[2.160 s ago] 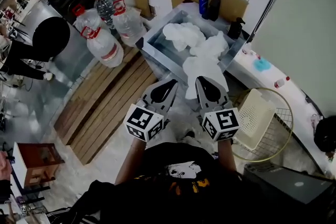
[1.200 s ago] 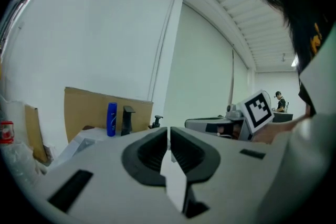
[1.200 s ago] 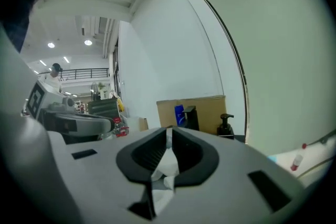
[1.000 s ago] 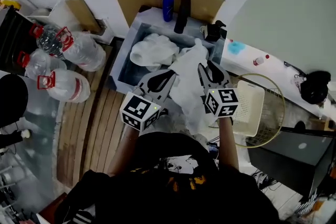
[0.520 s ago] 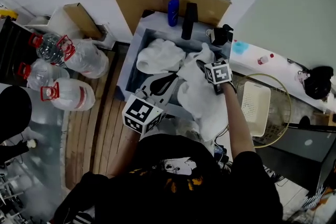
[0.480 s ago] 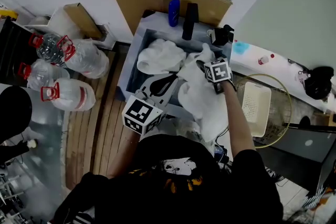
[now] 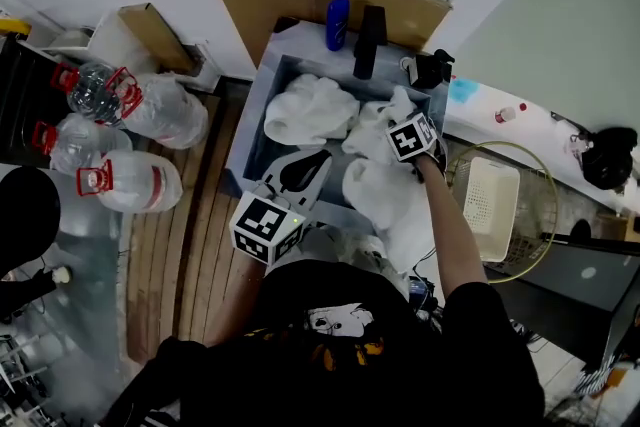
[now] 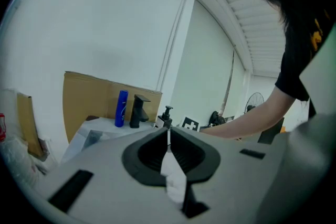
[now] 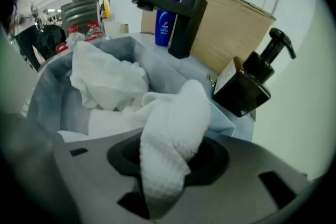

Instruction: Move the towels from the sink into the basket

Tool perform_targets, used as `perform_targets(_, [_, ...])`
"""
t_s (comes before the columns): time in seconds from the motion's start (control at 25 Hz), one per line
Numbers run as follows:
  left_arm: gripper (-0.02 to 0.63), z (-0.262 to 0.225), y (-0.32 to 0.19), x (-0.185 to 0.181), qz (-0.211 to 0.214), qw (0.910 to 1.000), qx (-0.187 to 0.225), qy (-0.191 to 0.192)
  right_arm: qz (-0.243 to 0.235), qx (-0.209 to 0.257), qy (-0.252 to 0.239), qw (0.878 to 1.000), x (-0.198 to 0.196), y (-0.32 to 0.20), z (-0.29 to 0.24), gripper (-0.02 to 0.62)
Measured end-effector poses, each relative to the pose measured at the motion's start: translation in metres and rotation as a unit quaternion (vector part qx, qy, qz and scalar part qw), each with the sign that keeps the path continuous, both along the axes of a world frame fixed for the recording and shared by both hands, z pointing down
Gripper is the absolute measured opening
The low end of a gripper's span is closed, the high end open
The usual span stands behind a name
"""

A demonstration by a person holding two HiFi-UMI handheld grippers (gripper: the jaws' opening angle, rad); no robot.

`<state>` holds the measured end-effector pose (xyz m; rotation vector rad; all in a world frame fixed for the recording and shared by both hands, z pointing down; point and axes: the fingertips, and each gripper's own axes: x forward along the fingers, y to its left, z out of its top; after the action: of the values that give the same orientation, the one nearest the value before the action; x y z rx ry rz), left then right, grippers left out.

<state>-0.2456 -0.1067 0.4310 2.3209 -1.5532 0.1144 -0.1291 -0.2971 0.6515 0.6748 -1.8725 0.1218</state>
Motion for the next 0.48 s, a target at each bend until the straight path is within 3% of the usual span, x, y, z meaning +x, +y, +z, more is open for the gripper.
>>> perform_targets(0.08, [0.015,-0.001,-0.002,-0.001,0.001,1.0000,0.002,0.002,0.011,-0.007,-0.042,0.999,-0.001,0.008,-0.011,0.154])
perform_targets(0.28, [0.015,-0.005,-0.011,0.001,0.007,0.9999,0.011,0.004,-0.010,0.063,-0.138,0.988,-0.012,0.017,-0.083,0.140])
perform_targets(0.48, [0.015,-0.011,-0.020,0.012,0.027,0.9994,0.020,0.002,-0.012,0.126,-0.209,0.970,-0.014,0.028,-0.158,0.138])
